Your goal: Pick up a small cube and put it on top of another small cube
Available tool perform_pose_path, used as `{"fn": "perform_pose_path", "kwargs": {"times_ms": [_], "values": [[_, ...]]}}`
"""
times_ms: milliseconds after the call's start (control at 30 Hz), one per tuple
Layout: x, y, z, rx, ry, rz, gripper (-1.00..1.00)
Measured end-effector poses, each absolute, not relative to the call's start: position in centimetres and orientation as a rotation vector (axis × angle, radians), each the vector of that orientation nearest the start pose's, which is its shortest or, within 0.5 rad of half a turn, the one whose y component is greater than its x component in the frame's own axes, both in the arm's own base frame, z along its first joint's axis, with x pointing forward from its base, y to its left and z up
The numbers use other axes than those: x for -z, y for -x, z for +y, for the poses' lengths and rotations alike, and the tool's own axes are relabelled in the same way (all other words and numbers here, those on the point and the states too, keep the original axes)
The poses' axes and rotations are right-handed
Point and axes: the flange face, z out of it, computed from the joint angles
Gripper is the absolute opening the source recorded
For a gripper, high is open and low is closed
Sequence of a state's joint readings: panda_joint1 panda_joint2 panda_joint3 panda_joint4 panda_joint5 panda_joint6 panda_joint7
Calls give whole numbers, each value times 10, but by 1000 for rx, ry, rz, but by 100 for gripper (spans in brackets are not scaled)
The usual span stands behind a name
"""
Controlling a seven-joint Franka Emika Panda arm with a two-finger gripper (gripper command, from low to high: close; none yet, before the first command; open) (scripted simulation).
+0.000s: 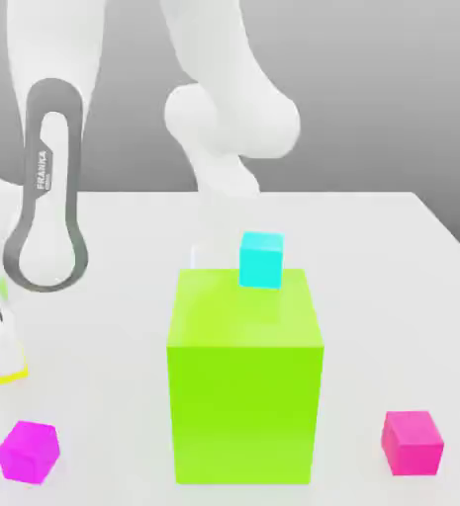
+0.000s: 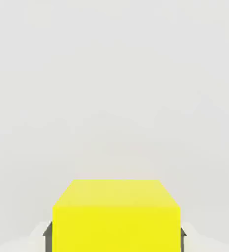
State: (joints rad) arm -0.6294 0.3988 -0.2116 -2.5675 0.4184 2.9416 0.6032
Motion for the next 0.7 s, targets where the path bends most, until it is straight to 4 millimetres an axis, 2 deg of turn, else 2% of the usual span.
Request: {"fn": "perform_pose_path", "kwargs": {"times_ms": [67, 200, 233, 333, 433, 500, 567, 600, 700], "values": [[-136, -259, -345, 1, 1907, 2499, -100], [-177, -259, -345, 1, 1906, 2499, -100], [-186, -267, -342, 0, 1923, 2483, -100], [-210, -340, -314, -2, 2099, 2330, -100], [-231, -414, -268, -1, 2279, 2158, -100], [-217, -431, -254, 0, 2322, 2114, -100], [-192, -435, -251, 0, 2333, 2103, -100], [-182, -436, -250, 0, 2334, 2102, 100], [-182, -436, -250, 0, 2334, 2102, 100]]}}
